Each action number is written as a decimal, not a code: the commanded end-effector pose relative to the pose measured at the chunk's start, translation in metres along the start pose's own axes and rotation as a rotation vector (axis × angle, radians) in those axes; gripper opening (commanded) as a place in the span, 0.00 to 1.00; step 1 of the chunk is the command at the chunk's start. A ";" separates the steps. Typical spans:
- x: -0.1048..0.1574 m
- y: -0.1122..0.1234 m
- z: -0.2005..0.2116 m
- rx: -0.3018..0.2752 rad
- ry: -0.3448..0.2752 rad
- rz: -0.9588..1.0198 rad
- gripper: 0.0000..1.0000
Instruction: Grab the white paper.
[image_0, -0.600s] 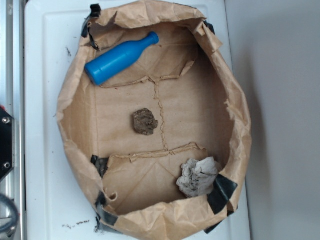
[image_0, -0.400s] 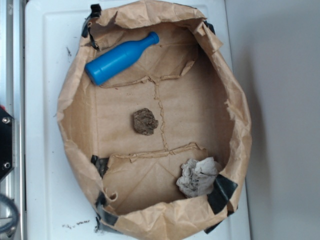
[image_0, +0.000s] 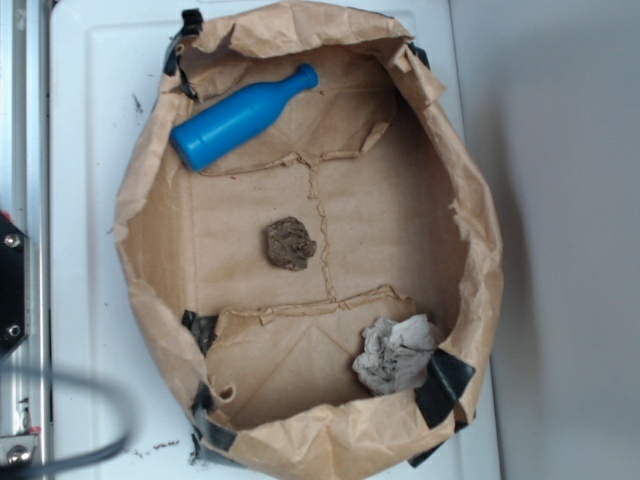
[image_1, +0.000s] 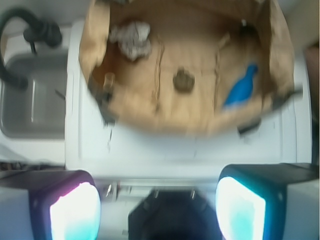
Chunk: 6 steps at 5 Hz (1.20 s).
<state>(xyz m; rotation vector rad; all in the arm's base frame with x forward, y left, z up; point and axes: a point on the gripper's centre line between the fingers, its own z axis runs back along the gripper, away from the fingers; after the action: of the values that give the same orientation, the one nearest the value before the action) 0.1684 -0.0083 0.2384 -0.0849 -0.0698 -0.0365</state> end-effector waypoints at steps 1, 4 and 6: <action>0.099 -0.006 -0.026 0.025 0.019 -0.277 1.00; 0.104 0.008 -0.075 0.050 -0.053 -0.458 1.00; 0.115 0.024 -0.149 0.184 -0.058 -0.585 1.00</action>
<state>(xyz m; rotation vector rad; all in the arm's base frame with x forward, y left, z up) 0.2895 0.0061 0.0845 0.1051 -0.1090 -0.5956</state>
